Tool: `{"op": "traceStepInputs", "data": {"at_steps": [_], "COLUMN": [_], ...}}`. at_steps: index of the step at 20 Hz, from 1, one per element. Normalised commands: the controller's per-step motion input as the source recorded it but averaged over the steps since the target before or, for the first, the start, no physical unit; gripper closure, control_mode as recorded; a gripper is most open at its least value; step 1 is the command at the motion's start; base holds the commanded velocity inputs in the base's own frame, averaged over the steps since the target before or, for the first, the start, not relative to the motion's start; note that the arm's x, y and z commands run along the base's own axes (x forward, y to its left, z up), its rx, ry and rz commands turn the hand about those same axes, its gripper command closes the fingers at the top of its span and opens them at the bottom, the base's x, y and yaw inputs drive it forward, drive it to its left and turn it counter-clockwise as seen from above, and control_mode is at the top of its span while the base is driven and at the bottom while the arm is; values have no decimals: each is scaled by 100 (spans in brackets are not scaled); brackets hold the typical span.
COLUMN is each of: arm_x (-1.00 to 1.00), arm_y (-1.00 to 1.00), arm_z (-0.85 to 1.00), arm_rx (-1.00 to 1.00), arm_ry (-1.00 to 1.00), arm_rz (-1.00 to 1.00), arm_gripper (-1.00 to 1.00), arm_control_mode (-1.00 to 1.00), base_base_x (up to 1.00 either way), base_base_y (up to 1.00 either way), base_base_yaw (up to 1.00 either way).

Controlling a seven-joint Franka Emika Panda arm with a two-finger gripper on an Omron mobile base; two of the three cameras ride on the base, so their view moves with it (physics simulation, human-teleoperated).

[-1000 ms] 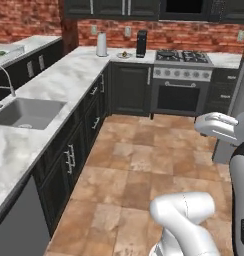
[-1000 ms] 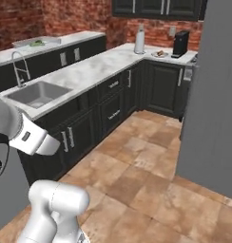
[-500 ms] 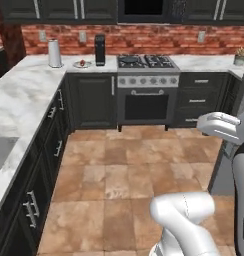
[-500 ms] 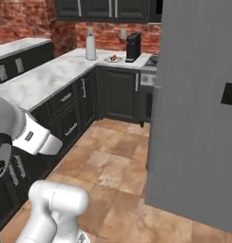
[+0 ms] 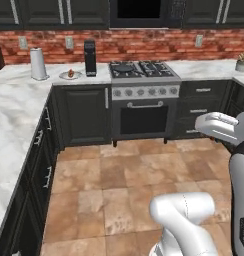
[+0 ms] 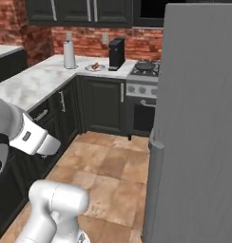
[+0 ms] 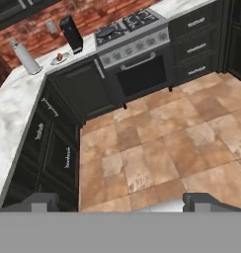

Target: Place the cold items (cucumber and squash) from the fridge in one tupperware on the dining counter. Place the warm items (kebab skewer and hot dog) in the stove area in another tupperware.

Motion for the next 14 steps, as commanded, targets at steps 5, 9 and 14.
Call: {"op": "traceStepInputs", "data": {"at_steps": [5, 9, 14], "arm_x": [0, 0, 0], "arm_y": [0, 0, 0], "arm_z": [0, 0, 0], "arm_rx": [0, 0, 0], "arm_ry": [0, 0, 0], "arm_rz": [0, 0, 0], "arm_gripper": [-100, -100, -100], "arm_control_mode": [100, 100, 100], "base_base_x": [84, 77, 87], "base_base_y": [39, 48, 33], "base_base_yaw": [-3, -1, 0]}}
